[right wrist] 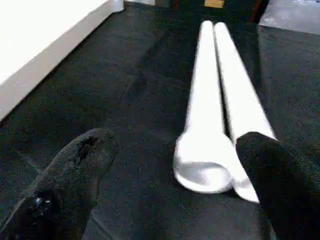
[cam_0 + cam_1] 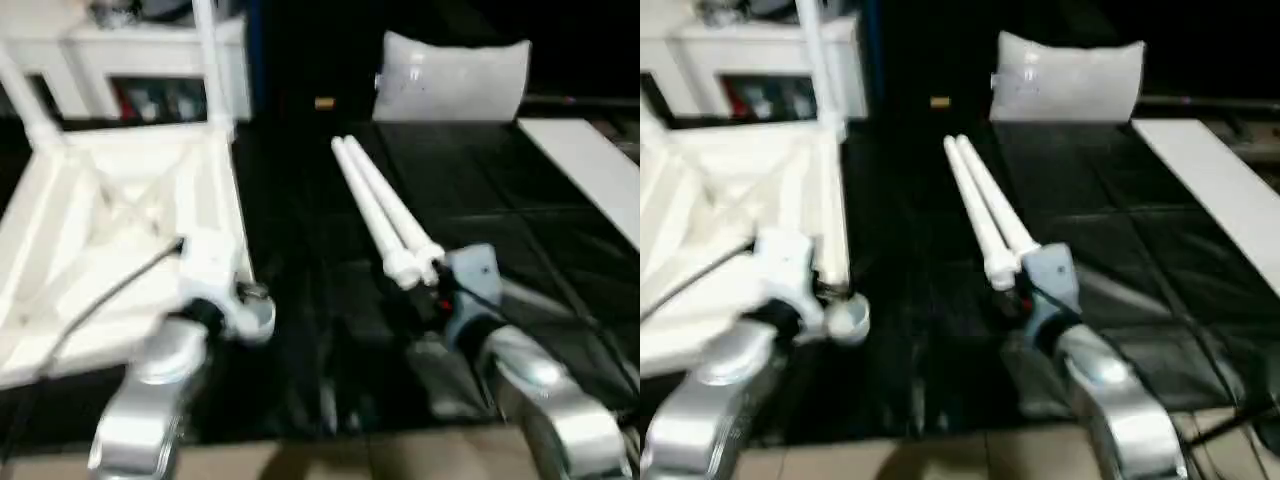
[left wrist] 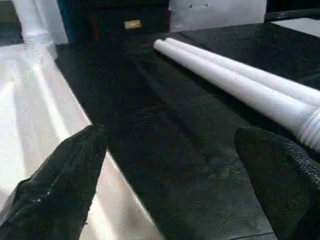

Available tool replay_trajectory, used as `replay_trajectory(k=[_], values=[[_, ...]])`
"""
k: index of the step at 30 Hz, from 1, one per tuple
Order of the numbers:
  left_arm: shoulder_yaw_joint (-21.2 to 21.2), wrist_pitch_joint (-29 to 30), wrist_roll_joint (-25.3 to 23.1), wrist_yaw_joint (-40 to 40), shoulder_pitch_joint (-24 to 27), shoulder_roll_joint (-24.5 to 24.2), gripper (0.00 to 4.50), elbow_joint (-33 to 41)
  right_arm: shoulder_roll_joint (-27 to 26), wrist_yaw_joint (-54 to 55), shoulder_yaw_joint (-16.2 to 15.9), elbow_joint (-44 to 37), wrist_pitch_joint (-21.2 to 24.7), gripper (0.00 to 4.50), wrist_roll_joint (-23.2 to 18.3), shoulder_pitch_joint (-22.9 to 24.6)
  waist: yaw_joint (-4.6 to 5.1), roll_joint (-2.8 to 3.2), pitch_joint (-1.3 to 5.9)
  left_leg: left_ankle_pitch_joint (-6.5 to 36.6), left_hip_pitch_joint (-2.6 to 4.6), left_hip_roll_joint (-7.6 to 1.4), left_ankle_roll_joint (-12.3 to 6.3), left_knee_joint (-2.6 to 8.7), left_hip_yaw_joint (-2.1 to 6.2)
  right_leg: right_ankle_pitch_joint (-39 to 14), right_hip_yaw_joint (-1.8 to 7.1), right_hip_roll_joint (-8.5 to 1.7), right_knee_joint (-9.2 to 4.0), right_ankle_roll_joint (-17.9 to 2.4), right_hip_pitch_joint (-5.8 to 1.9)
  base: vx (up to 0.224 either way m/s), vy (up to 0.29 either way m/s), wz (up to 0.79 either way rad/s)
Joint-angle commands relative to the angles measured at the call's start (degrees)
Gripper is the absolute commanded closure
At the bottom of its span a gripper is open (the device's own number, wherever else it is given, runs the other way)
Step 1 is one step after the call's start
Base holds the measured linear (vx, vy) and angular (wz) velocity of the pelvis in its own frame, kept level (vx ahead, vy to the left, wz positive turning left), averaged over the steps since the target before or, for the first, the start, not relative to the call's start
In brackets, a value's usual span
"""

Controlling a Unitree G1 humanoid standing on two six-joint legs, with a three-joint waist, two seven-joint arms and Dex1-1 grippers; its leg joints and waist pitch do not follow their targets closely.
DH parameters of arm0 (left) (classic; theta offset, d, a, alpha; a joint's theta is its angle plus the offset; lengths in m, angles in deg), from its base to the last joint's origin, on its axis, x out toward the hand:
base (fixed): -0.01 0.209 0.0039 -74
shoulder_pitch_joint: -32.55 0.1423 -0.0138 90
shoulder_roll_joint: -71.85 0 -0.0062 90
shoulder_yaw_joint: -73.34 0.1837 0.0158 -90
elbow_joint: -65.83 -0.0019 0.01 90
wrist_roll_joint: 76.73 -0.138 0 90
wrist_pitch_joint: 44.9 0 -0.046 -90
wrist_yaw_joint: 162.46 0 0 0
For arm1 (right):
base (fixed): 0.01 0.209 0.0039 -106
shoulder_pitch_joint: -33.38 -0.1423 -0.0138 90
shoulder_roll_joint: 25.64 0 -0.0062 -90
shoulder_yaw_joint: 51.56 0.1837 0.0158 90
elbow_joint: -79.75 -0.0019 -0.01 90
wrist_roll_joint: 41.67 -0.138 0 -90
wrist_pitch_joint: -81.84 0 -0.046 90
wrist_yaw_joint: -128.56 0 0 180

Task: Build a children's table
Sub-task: Move to table

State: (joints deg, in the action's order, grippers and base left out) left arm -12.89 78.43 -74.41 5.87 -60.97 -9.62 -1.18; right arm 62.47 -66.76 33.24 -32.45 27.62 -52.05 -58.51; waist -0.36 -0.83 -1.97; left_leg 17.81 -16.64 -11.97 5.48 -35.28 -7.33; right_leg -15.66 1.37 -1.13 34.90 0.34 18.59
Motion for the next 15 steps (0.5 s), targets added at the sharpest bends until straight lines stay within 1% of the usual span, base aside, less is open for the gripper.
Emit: replay_trajectory(k=[1, 2, 3, 4, 5, 6, 7, 8, 9, 10, 11, 12, 13, 14, 15], values=[[-0.27, 0.39, -0.46, 0.25, 0.30, -0.39, 0.05, 0.77, 0.20, -0.72, -0.70, -0.05, -0.47, 0.00, 0.33, -0.93, 0.32, 1.10, 3.89, -16.42, 1.55, 2.41, -9.95, 3.30, -0.37, 29.99, -0.94, 1.95, 1.21, -12.76, -3.28, 0.115, -0.003, 0.16], [-0.27, 0.39, -0.46, 0.25, 0.30, -0.39, 0.05, 0.77, 0.20, -0.72, -0.70, -0.05, -0.47, 0.00, 0.33, -0.93, 2.44, 1.15, 4.10, -24.61, 5.76, -0.50, -16.31, 3.15, 2.63, 19.69, -2.68, 0.00, 2.34, -11.48, 1.25, 0.115, -0.003, 0.16], [-0.27, 0.39, -0.46, 0.25, 0.30, -0.39, 0.05, 0.77, 0.20, -0.72, -0.70, -0.05, -0.47, 0.00, 0.33, -0.93, 2.59, 0.35, 3.19, -22.77, 7.11, -1.59, -21.35, 2.84, 2.67, 8.86, -2.89, -2.87, 1.11, -12.59, 3.72, 0.106, -0.024, 0.13], [-0.22, 0.37, -0.43, 0.28, 0.33, -0.43, 0.05, 0.77, 0.26, -0.84, -0.77, -0.01, -0.44, 0.00, 0.31, -1.04, 2.31, -0.74, 2.86, -19.13, 4.83, 0.65, -21.88, 2.22, 0.54, 9.12, -1.77, -3.37, -0.41, -13.94, 1.16, 0.057, 0.012, 0.15], [-0.22, 0.37, -0.43, 0.28, 0.33, -0.43, 0.05, 0.77, 0.26, -0.84, -0.77, -0.01, -0.44, 0.00, 0.31, -1.04, 0.06, -2.58, 3.96, -12.37, -2.81, 6.12, -20.76, -0.88, -1.46, 16.21, 3.34, -3.43, -1.27, -16.53, -8.09, 0.057, 0.012, 0.15], [-0.03, 0.26, -0.53, 0.31, 0.22, -0.52, 0.05, 0.63, 0.39, -0.97, -0.89, 0.42, -0.42, 0.00, 0.40, -1.55, -1.03, -1.93, 3.25, -9.08, -5.02, 5.78, -19.26, -1.77, -0.96, 18.15, 5.17, -5.29, -2.69, -19.56, -9.04, 0.033, 0.053, 0.17], [0.16, 0.10, -0.63, 0.22, 0.10, -0.69, 0.05, 0.50, 0.51, -1.05, -1.00, 0.98, -0.35, 0.00, 0.54, -2.27, -1.60, -1.52, 2.93, -7.25, -6.98, 4.07, -13.54, -2.00, 0.05, 20.56, 5.28, -5.56, -2.76, -22.82, -9.88, 0.000, 0.000, 0.00], [0.29, 0.03, -0.64, 0.14, 0.03, -0.80, 0.05, 0.43, 0.57, -1.03, -1.05, 1.28, -0.20, 0.00, 0.63, -2.73, -1.32, -0.70, 2.92, -8.83, -5.83, 3.77, -8.66, 0.37, -0.14, 22.27, 2.51, -2.39, -1.59, -21.24, -9.13, 0.000, 0.000, 0.00], [0.60, -0.19, -0.65, -0.11, -0.11, -1.11, 0.05, 0.30, 0.70, -0.97, -1.16, 1.91, 0.11, 0.00, 0.82, -3.75, -0.75, -0.01, 3.11, -11.17, -3.35, 3.37, -7.47, 1.62, 0.24, 22.82, 0.66, -0.78, -0.49, -19.27, -7.44, 0.065, 0.015, 0.02], [0.60, -0.19, -0.65, -0.11, -0.11, -1.11, 0.05, 0.30, 0.70, -0.97, -1.16, 1.91, 0.11, 0.00, 0.82, -3.75, 1.99, 0.56, 3.96, -21.50, 3.79, 0.65, -13.95, 2.68, 3.72, 19.83, -2.84, 0.17, 2.85, -13.90, -1.30, 0.076, -0.046, 0.11], [0.93, -0.38, -0.73, -0.40, -0.28, -1.49, 0.05, 0.20, 0.66, -1.02, -1.20, 2.02, 0.56, 0.00, 0.79, -4.44, 3.36, 0.95, 3.72, -23.09, 7.91, -2.18, -23.29, 3.03, 6.41, 5.41, -4.06, -2.36, 3.82, -11.15, 4.56, 0.076, -0.046, 0.11], [0.93, -0.38, -0.73, -0.40, -0.28, -1.49, 0.05, 0.20, 0.66, -1.02, -1.20, 2.02, 0.56, 0.00, 0.79, -4.44, 3.45, -0.43, 3.32, -22.20, 7.34, -2.21, -28.53, 2.50, 6.45, 2.09, -3.57, -4.05, 2.87, -9.62, 4.40, 0.053, -0.042, 0.10], [0.95, -0.37, -0.73, -0.42, -0.37, -1.54, 0.05, 0.13, 0.61, -0.97, -1.24, 2.02, 0.85, 0.00, 0.81, -4.69, 2.93, -0.88, 2.69, -20.85, 5.48, -0.02, -28.44, 1.63, 4.51, 3.83, -2.84, -4.52, 1.14, -10.24, 2.87, 0.080, 0.035, 0.06], [0.99, -0.36, -0.70, -0.42, -0.45, -1.56, 0.05, 0.08, 0.59, -0.89, -1.29, 2.04, 1.11, 0.00, 0.76, -4.82, 1.00, -2.24, 3.03, -18.22, -2.22, 6.93, -26.14, -1.73, 0.49, 10.88, 1.50, -3.97, -0.81, -12.01, -5.83, 0.080, 0.035, 0.06], [1.00, -0.36, -0.70, -0.42, -0.47, -1.56, 0.05, 0.07, 0.59, -0.87, -1.30, 2.04, 1.17, 0.00, 0.75, -4.86, -0.08, -1.65, 3.26, -16.10, -3.17, 6.35, -24.43, -1.87, 0.38, 11.08, 2.40, -5.20, -1.94, -15.46, -6.71, 0.069, 0.050, 0.09]])
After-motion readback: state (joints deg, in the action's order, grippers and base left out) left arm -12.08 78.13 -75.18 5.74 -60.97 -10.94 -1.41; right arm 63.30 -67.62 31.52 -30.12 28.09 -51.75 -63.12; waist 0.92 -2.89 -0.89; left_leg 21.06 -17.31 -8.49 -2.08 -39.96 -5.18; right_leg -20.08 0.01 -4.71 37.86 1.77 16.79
